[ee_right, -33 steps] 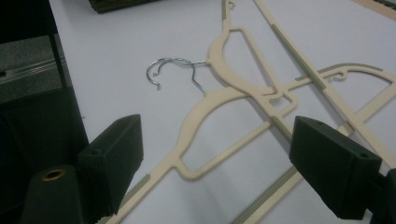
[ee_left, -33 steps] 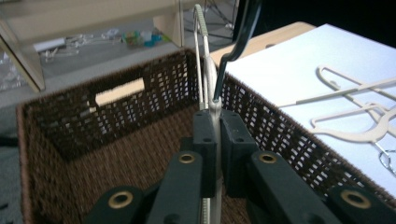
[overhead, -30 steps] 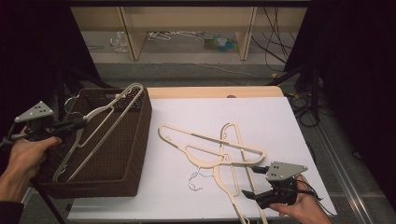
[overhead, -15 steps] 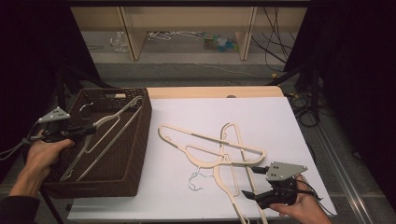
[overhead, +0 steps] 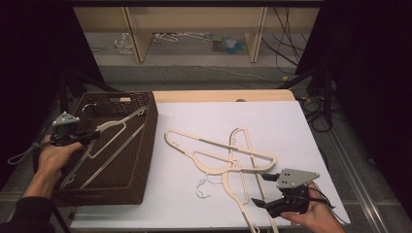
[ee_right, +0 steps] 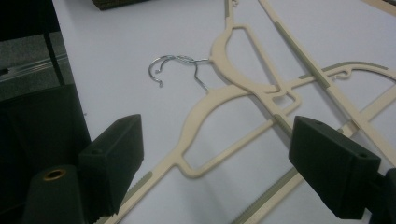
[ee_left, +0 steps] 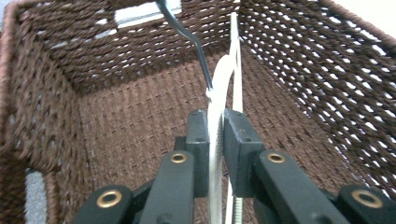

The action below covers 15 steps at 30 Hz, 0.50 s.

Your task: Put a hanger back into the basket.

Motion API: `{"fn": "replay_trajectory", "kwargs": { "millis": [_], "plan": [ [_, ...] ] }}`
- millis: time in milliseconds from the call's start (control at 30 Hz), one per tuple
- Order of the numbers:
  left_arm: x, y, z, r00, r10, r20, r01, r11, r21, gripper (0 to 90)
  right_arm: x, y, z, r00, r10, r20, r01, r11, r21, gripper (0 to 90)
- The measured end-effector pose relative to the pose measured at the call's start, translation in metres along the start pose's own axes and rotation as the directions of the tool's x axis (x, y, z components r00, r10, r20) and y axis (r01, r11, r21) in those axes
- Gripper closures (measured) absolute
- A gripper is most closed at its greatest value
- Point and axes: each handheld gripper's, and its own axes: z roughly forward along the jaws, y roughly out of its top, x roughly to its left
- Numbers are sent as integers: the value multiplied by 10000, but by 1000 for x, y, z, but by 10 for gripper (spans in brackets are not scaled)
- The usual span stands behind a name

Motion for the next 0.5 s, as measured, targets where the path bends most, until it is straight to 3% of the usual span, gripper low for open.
{"fn": "replay_trajectory", "kwargs": {
  "millis": [33, 67, 100, 133, 200, 233, 267, 300, 400, 500],
  "plan": [
    [4, 0, -3, 9990, 422, -119, -416, 9983, 416, 802, 0, 0, 0, 10000, -1, 14, 1, 10000, 5, 190],
    [4, 0, -2, 9992, 389, -126, -384, 9986, 352, 797, 0, 0, 0, 10000, 3, 10, -3, 10000, 4, 190],
    [3, -3, -2, 9989, 26, -471, -4, 9989, 466, 776, 0, 0, 0, 10000, 7, 7, -7, 10000, -1, 191],
    [5, -3, -3, 9984, 223, -527, -189, 9977, 645, 732, 0, 0, 0, 10000, 16, 43, -16, 10000, 4, 190],
    [5, -7, -5, 9977, -213, -647, 261, 9969, 741, 730, 0, 0, 1, 10000, 2, 39, -2, 10000, -8, 190],
    [8, -7, -4, 9981, 208, -583, -164, 9971, 741, 714, 0, 0, 0, 10000, -16, 11, 16, 10000, -9, 190],
    [6, -8, -6, 9972, 39, -748, 22, 9967, 813, 701, 0, 0, 0, 10000, -6, 20, 6, 10000, -18, 190],
    [3, -9, -8, 9940, -160, -1086, 250, 9963, 819, 651, -1, 0, 0, 10000, 7, 48, -7, 10000, -36, 189],
    [0, -8, -12, 9907, -225, -1344, 318, 9972, 675, 594, -1, -1, 1, 10000, 55, 80, -55, 10000, -48, 188],
    [-6, -5, -18, 9897, -459, -1357, 486, 9987, 169, 560, 0, -1, 2, 9999, 58, 105, -58, 10000, -32, 188]
  ]
}}
